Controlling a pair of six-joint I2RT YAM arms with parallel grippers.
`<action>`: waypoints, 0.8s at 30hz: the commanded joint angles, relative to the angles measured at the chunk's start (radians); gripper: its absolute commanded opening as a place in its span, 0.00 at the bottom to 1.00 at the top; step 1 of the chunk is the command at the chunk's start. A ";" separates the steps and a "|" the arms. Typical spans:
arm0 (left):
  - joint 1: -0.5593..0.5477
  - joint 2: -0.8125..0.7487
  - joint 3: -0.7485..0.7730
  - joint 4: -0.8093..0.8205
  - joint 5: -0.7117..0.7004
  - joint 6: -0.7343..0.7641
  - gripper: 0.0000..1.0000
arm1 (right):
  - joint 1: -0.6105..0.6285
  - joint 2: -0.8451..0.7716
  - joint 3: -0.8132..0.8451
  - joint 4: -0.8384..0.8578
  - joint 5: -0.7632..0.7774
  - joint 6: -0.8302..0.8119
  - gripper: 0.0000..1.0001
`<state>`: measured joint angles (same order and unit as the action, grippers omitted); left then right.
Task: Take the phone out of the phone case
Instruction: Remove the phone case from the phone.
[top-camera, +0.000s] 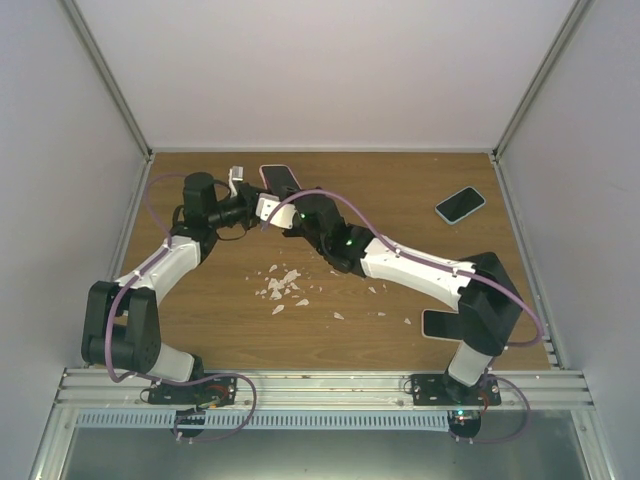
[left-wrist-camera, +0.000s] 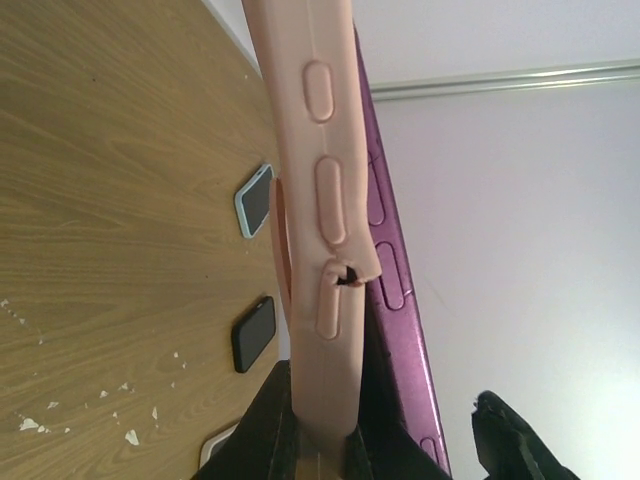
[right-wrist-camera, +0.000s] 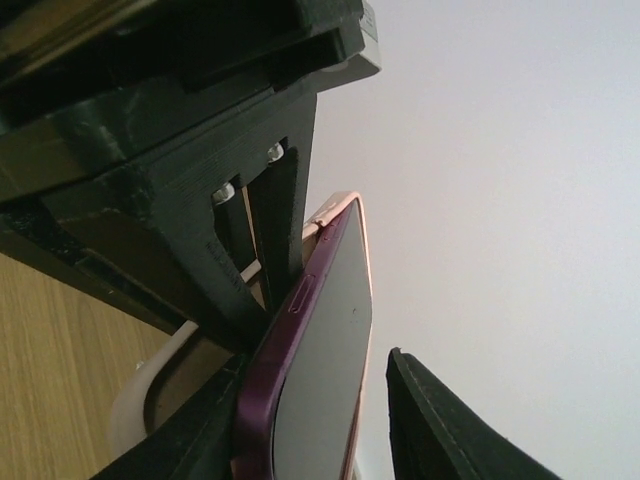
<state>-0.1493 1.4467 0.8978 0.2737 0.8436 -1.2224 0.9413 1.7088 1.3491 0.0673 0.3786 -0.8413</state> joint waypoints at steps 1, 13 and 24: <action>-0.029 -0.061 -0.011 0.108 0.102 0.017 0.00 | -0.071 0.043 0.023 0.003 0.059 -0.008 0.31; -0.019 -0.018 0.003 0.016 0.047 0.055 0.00 | -0.084 0.017 0.093 -0.084 -0.013 0.029 0.00; 0.013 -0.005 0.019 -0.158 -0.093 0.176 0.00 | -0.088 0.000 0.196 -0.196 -0.093 0.119 0.00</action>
<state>-0.1551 1.4467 0.8989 0.1665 0.8024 -1.1381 0.8867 1.7355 1.4658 -0.1463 0.2558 -0.7803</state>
